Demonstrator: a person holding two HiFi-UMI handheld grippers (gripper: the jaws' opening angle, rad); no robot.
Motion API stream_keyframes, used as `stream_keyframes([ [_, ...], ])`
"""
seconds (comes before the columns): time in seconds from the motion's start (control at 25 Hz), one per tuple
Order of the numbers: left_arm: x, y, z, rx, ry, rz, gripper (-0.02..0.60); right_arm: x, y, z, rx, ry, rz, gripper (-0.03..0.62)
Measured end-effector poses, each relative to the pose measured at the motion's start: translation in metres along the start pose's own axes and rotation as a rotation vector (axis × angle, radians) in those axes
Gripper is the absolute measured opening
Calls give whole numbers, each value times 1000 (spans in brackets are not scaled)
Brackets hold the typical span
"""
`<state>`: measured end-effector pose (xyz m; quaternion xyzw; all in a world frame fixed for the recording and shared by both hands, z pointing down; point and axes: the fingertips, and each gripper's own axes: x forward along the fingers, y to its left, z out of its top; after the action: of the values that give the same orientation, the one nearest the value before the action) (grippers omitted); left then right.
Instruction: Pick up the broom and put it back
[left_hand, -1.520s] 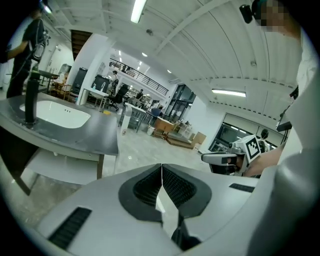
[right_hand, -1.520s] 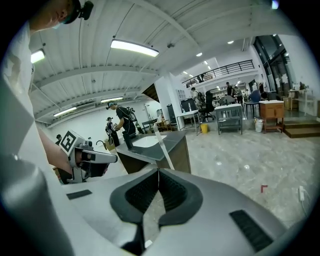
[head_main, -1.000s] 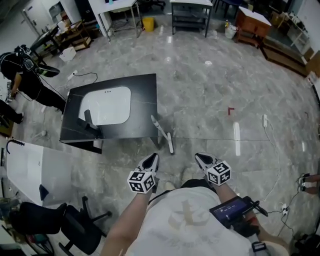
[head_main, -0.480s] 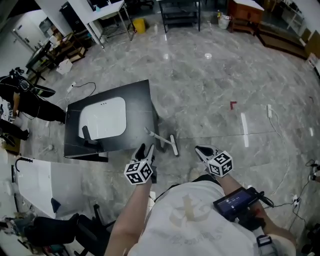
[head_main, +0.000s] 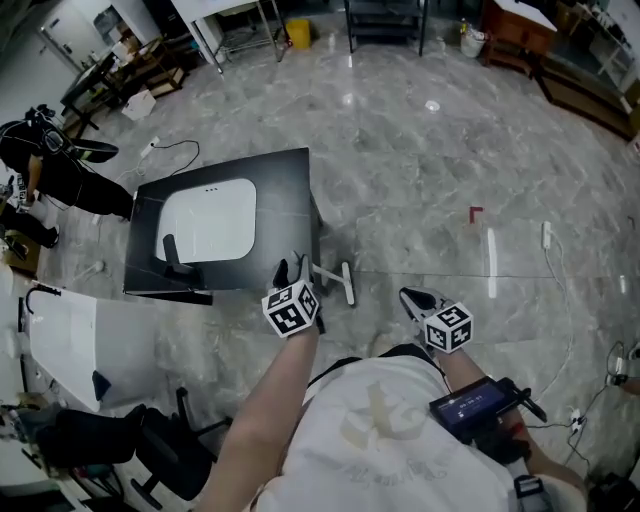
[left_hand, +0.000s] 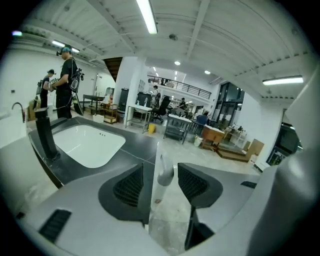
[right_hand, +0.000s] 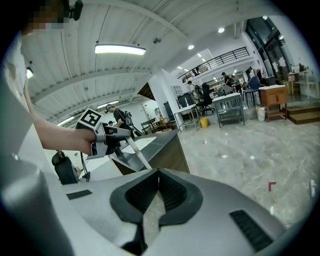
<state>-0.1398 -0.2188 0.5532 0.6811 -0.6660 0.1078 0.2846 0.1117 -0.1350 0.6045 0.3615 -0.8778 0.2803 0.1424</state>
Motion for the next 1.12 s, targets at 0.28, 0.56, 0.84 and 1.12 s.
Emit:
stream_keyframes([
  [0.28, 2, 1, -1, -35, -6, 86, 203, 11, -8, 4, -10, 29, 38, 18],
  [0.56, 3, 4, -1, -42, -34, 118, 146, 18, -13, 8, -34, 48, 78, 18],
  [0.84, 8, 5, -2, -43, -46, 162, 140, 14, -18, 8, -48, 55, 103, 18],
  [1.12, 9, 3, 2, -47, -70, 199, 98, 5, -25, 5, -42, 62, 104, 18],
])
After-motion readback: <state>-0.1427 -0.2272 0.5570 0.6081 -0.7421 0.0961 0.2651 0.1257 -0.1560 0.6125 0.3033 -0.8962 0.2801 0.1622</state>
